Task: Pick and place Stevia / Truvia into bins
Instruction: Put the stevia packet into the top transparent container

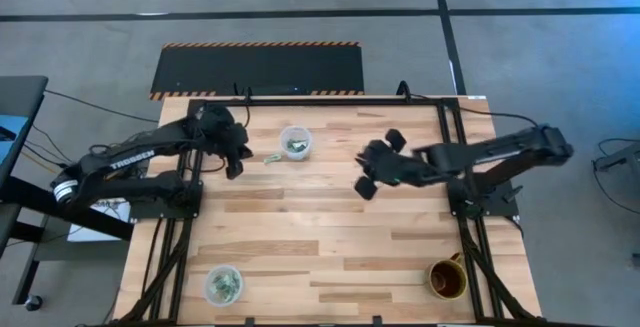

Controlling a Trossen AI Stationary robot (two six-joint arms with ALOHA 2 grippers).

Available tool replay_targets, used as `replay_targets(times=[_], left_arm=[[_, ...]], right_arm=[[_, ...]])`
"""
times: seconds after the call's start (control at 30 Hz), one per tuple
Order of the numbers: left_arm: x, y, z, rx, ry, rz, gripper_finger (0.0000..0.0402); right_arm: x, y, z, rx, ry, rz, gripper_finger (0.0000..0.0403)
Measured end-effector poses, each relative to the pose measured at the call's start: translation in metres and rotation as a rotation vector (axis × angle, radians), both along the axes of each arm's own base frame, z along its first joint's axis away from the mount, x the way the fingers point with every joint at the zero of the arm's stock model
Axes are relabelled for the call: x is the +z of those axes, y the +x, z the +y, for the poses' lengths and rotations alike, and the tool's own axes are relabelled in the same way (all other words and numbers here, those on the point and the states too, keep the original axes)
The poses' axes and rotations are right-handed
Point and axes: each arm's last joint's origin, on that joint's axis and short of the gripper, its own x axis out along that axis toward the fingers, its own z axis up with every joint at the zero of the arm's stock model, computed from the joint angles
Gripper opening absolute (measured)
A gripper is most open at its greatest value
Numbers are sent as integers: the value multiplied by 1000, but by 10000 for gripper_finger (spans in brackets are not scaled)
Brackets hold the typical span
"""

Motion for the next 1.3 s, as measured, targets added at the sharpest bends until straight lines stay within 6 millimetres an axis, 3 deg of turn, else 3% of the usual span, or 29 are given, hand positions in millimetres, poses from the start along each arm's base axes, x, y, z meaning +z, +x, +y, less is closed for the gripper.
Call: replay_targets(times=[0.23, 0.37, 0.5, 0.8, 1.3], left_arm=[[-23, 19, 10, 45, -64, 42, 141], [-40, 34, 9, -2, -89, 114, 200], [-59, 53, 3, -104, -67, 179, 234], [-93, 75, 2, -45, 114, 352, 239], [-93, 78, 11, -12, 126, 295, 236]], right_arm=[[-12, -35, 11, -22, -36, -69, 47], [-19, -39, 14, -28, -63, -52, 47], [-26, -39, 14, -42, -92, -35, 47], [-34, -41, 13, -50, -108, -9, 47], [-35, -42, 13, -48, -112, 3, 47]])
